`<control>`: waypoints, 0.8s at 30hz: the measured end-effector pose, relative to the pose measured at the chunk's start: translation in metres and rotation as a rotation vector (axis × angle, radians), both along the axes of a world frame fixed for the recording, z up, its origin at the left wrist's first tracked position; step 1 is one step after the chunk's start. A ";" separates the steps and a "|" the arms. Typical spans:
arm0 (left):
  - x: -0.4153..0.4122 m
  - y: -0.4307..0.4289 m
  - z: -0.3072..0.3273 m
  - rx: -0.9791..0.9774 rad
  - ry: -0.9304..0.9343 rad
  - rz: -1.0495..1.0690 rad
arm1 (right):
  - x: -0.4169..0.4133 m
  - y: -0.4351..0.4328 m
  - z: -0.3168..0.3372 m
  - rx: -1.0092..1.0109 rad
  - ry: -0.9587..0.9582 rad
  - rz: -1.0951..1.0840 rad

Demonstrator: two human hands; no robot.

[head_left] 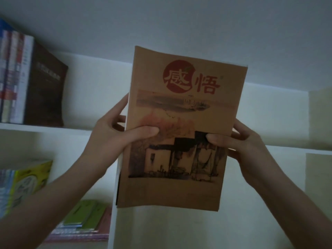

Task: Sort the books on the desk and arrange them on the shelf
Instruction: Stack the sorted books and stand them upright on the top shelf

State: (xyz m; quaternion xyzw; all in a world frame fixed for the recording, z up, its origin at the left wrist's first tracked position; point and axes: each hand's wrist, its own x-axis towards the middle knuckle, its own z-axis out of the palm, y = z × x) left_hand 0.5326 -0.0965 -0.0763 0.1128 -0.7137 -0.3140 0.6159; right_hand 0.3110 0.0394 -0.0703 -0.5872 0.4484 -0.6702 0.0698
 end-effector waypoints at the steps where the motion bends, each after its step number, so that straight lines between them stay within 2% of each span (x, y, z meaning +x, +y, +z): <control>1: 0.005 -0.003 0.007 -0.004 0.005 0.001 | 0.004 -0.005 0.008 -0.002 0.001 0.009; 15: 0.070 -0.045 0.108 -0.053 0.064 0.106 | 0.045 -0.102 0.111 -0.019 0.128 0.156; 24: 0.099 -0.096 0.130 -0.049 0.105 0.255 | 0.061 -0.209 0.146 0.068 0.127 0.348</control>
